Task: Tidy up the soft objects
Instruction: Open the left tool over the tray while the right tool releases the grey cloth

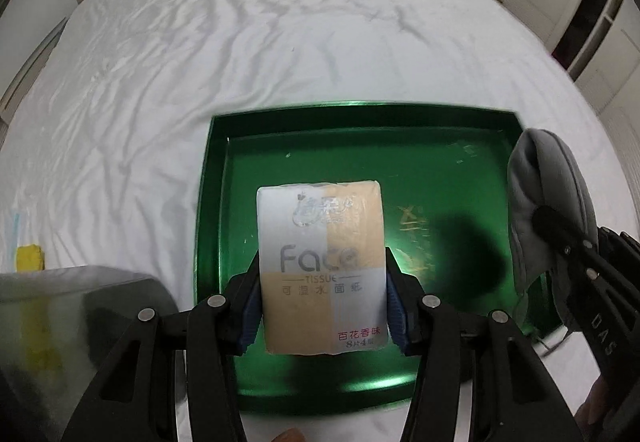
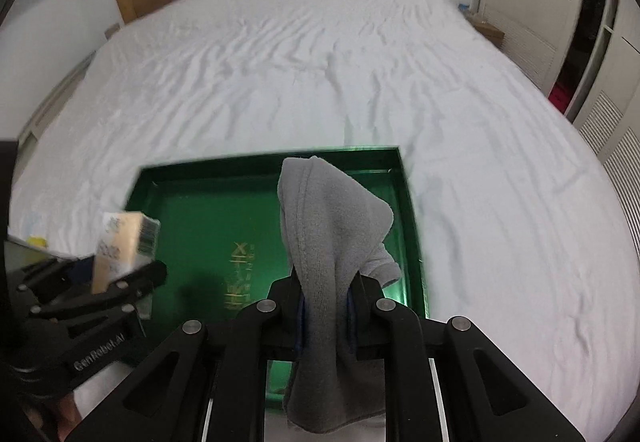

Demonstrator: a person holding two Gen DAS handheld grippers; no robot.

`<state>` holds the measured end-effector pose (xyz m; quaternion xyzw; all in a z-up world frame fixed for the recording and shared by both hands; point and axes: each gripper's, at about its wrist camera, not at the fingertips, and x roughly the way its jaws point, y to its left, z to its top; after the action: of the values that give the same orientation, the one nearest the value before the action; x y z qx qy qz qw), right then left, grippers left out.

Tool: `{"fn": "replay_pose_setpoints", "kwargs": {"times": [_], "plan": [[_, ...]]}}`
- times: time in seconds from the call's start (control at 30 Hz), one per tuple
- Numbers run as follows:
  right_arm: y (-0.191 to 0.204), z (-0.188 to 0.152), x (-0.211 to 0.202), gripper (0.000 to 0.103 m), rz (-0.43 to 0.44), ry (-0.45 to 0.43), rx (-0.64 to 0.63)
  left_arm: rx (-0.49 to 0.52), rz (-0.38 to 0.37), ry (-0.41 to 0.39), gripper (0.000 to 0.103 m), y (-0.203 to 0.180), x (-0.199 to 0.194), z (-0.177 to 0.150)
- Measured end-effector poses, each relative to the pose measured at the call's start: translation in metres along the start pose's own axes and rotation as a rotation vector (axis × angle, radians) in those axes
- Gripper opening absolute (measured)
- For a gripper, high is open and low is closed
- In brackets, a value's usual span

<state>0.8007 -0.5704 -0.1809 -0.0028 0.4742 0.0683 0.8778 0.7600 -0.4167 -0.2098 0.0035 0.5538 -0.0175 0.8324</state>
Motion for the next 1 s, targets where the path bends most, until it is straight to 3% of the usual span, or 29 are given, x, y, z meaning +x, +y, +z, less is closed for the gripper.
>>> {"fn": "replay_pose_setpoints", "kwargs": {"times": [0.27,0.53,0.63,0.7,0.77,0.8,0.83,1.0], "plan": [[0.029,-0.004,0.025,0.018,-0.006,0.046,-0.041,0.001,0.039,0.008,0.047,0.004,0.023,-0.003],[0.028,0.006,0.056,0.019,-0.015,0.049,-0.056,-0.003,0.052,0.019,0.047,0.005,0.033,-0.003],[0.025,0.006,0.070,0.033,-0.021,0.049,-0.050,0.005,0.060,0.021,0.047,0.004,0.035,-0.004],[0.022,0.007,0.074,0.054,-0.019,0.043,-0.038,0.012,0.061,0.020,0.050,0.003,0.035,-0.004],[0.021,0.008,0.073,0.062,-0.015,0.039,-0.034,0.019,0.062,0.017,0.058,0.000,0.036,-0.002],[0.020,0.008,0.072,0.073,-0.015,0.039,-0.030,0.023,0.076,0.011,0.068,0.000,0.035,-0.002],[0.019,0.007,0.070,0.077,-0.023,0.034,-0.027,0.024,0.094,0.004,0.073,-0.001,0.035,-0.001],[0.011,0.005,0.059,0.087,-0.025,0.007,0.002,0.032,0.093,-0.018,0.073,0.000,0.029,0.001]]}}
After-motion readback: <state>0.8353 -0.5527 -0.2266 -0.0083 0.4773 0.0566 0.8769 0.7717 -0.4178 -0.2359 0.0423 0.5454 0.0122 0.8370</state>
